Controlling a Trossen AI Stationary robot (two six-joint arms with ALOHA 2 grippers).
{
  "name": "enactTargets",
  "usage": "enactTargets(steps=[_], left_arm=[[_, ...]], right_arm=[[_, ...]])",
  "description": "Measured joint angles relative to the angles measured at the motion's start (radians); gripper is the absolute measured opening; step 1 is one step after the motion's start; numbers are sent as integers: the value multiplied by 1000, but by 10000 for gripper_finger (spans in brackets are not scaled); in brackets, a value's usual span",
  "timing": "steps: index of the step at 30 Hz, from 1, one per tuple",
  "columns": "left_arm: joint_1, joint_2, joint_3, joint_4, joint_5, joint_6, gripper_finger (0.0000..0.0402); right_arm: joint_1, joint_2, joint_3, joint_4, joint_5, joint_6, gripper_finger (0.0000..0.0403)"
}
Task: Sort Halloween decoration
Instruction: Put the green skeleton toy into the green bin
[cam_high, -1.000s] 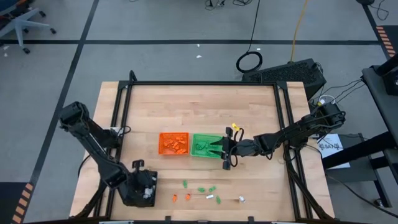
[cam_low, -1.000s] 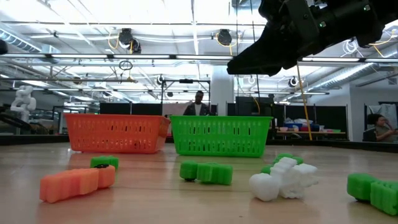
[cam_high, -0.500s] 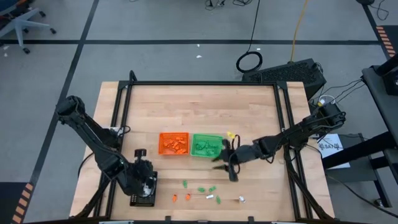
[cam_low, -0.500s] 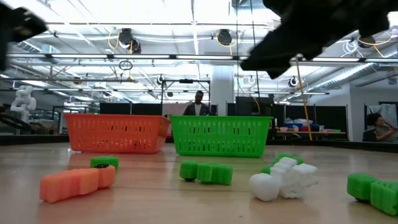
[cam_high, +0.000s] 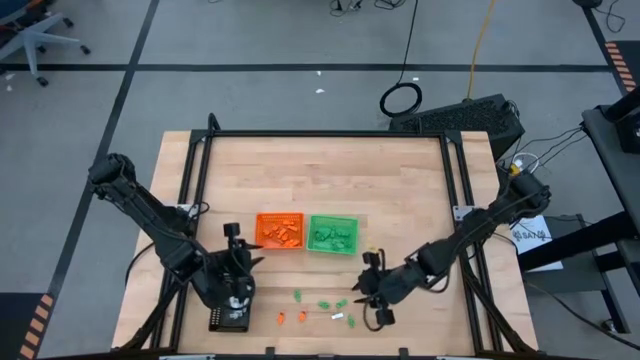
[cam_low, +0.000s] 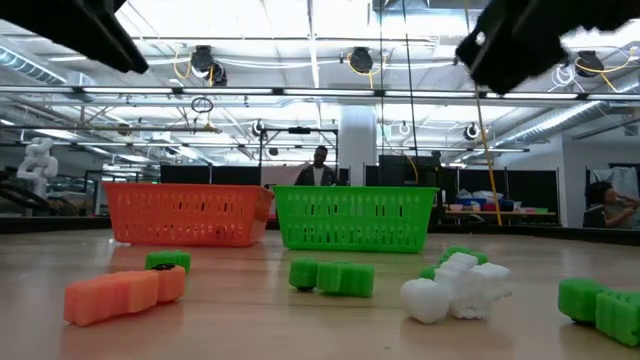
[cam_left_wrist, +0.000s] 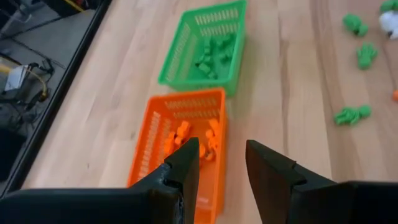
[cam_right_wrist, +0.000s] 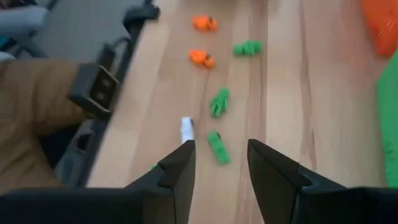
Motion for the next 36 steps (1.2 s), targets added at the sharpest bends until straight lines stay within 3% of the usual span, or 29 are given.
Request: enactTargets(steps=[12, 36], left_arm=[[5, 1, -3, 140, -6, 58, 128], [5, 6, -3, 242, -6, 56, 128]], right_arm=[[-2, 241, 95, 1, 30, -50, 159], [-11, 258, 97, 1, 50, -141, 160]])
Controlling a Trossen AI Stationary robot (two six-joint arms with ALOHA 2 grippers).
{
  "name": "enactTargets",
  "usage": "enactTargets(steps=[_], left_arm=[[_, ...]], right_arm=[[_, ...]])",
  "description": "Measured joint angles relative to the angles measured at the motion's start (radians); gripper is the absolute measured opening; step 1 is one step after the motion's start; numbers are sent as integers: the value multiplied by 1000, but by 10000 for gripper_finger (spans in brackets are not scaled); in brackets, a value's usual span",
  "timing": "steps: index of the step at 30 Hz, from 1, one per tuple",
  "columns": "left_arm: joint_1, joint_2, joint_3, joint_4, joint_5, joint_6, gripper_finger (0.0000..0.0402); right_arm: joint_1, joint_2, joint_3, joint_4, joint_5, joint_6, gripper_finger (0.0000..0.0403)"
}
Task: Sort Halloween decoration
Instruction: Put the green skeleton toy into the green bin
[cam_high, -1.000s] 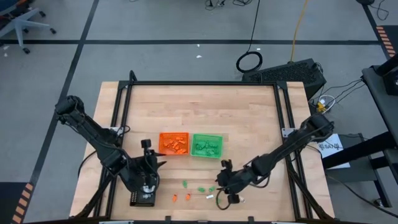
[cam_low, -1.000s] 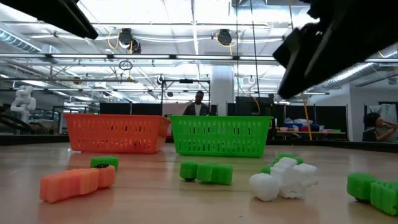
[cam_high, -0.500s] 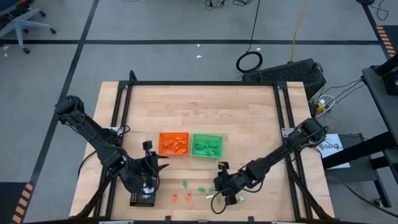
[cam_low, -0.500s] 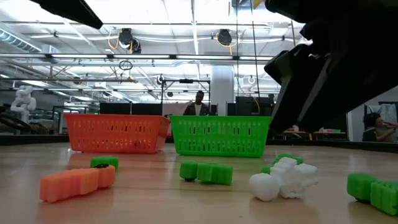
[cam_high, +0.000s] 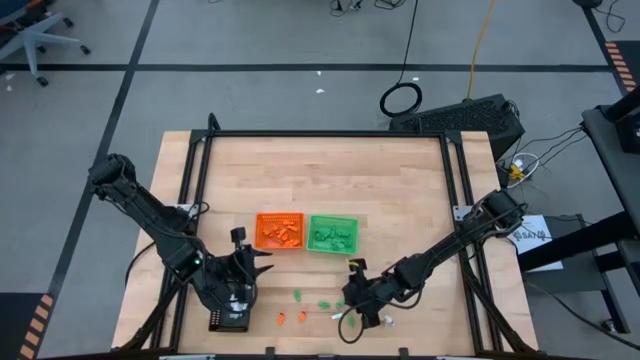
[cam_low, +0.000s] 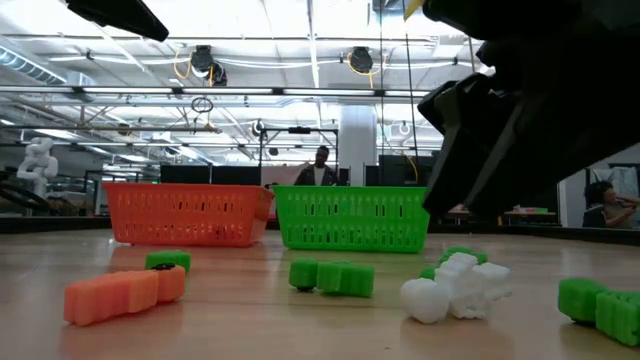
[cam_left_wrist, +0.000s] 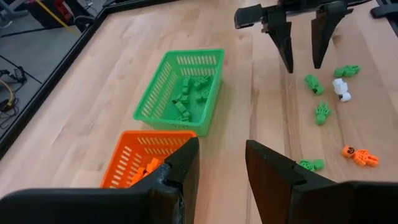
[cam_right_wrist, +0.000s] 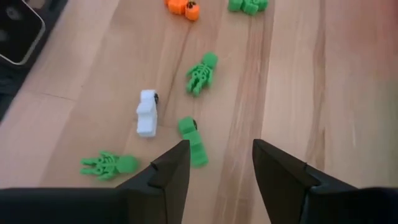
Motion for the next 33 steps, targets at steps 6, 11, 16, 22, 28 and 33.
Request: enactTargets(steps=[6, 11, 16, 22, 28, 33], left_arm=[[0, 0, 0, 0, 0, 0, 128], [0, 0, 0, -1, 0, 0, 128], [0, 0, 0, -1, 0, 0, 128], [0, 0, 0, -3, 0, 1, 128], [0, 0, 0, -3, -1, 1, 128], [0, 0, 0, -4, -4, 4, 128]], right_arm=[[0, 9, 0, 6, -1, -18, 161], [-10, 58, 0, 50, -56, -18, 161], [-14, 95, 0, 96, -76, -15, 160], [-24, 110, 1, 94, -77, 10, 118], [-25, 92, 0, 84, -78, -24, 27], [-22, 20, -2, 69, -81, -19, 16]])
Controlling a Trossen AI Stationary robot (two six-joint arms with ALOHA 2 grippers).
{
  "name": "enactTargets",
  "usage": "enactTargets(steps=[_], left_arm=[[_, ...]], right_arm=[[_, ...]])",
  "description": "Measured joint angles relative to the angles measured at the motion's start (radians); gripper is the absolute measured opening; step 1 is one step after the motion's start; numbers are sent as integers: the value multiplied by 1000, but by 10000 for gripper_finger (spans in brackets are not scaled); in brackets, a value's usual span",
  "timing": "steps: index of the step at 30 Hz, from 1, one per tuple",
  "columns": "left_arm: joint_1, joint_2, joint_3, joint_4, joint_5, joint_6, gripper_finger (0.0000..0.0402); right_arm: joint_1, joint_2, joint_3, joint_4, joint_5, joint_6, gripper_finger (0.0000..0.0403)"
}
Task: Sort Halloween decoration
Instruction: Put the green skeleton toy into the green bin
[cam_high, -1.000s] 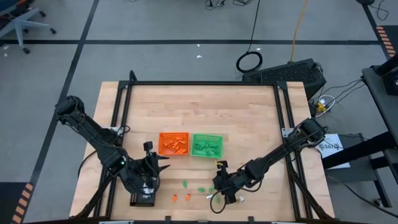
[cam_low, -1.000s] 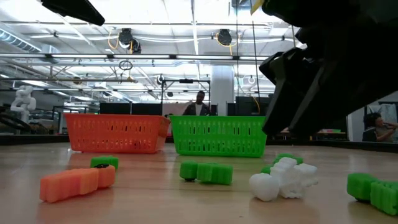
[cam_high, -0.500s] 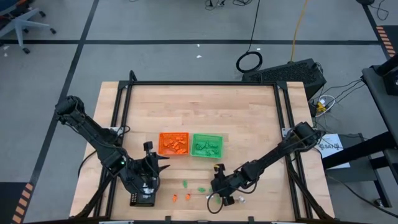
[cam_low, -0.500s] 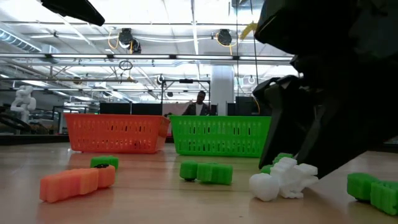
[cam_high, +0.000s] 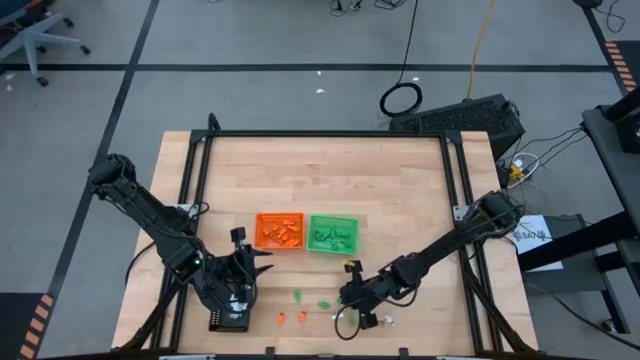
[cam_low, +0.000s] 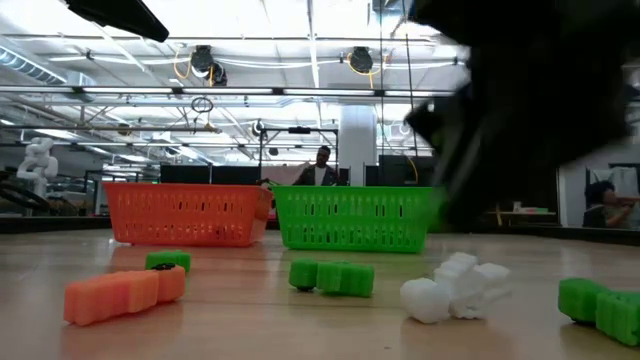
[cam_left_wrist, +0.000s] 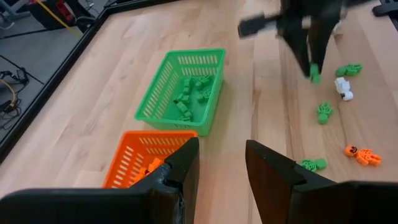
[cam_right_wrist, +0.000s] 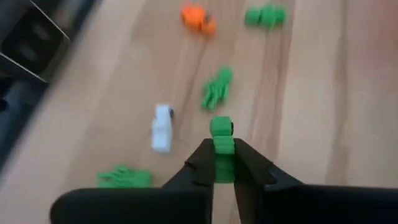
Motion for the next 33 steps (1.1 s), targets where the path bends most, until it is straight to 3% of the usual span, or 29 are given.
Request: enactTargets(steps=[4, 13, 25, 33], left_arm=[[2, 0, 0, 0, 0, 5, 128], [34, 0, 0, 1, 0, 4, 128], [58, 0, 0, 2, 0, 1, 128], [57, 0, 0, 1, 0, 6, 128]], right_arm=[[10, -108, 0, -63, 20, -25, 11], [30, -392, 1, -132, 261, -254, 8], [16, -576, 1, -198, 297, -620, 10], [-17, -594, 1, -261, 298, -710, 12]])
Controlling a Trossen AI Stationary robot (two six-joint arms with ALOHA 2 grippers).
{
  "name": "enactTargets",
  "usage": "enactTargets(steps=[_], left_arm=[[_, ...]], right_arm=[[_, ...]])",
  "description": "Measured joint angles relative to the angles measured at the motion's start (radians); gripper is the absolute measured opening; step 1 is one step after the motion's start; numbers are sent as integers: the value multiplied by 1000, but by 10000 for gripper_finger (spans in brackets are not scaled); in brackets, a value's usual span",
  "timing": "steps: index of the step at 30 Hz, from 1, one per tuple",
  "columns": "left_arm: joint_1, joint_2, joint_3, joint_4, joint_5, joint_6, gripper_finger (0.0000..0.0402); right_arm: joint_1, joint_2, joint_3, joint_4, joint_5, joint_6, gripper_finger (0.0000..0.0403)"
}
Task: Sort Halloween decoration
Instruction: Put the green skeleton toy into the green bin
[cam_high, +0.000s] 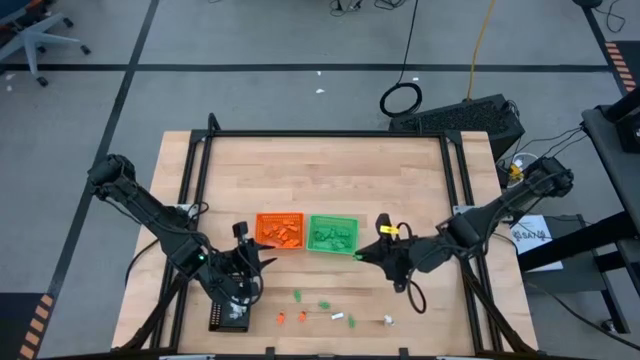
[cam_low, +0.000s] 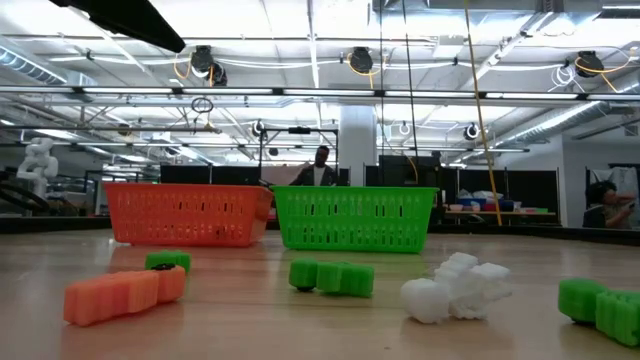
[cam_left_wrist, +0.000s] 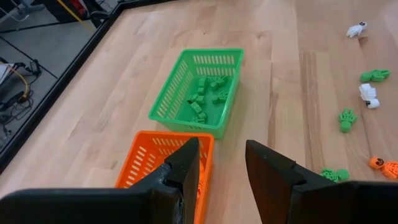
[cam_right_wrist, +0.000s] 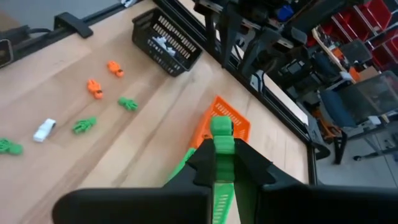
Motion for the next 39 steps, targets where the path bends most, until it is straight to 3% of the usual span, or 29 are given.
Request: enactTargets(steps=[24, 30, 39], left_arm=[[0, 0, 0, -1, 0, 1, 128], [0, 0, 0, -1, 0, 1, 128], [0, 0, 0, -1, -5, 1, 128]], right_arm=[[-27, 0, 0, -1, -2, 15, 13], [-43, 31, 1, 10, -5, 150, 13], [-118, 178, 1, 24, -6, 324, 13]])
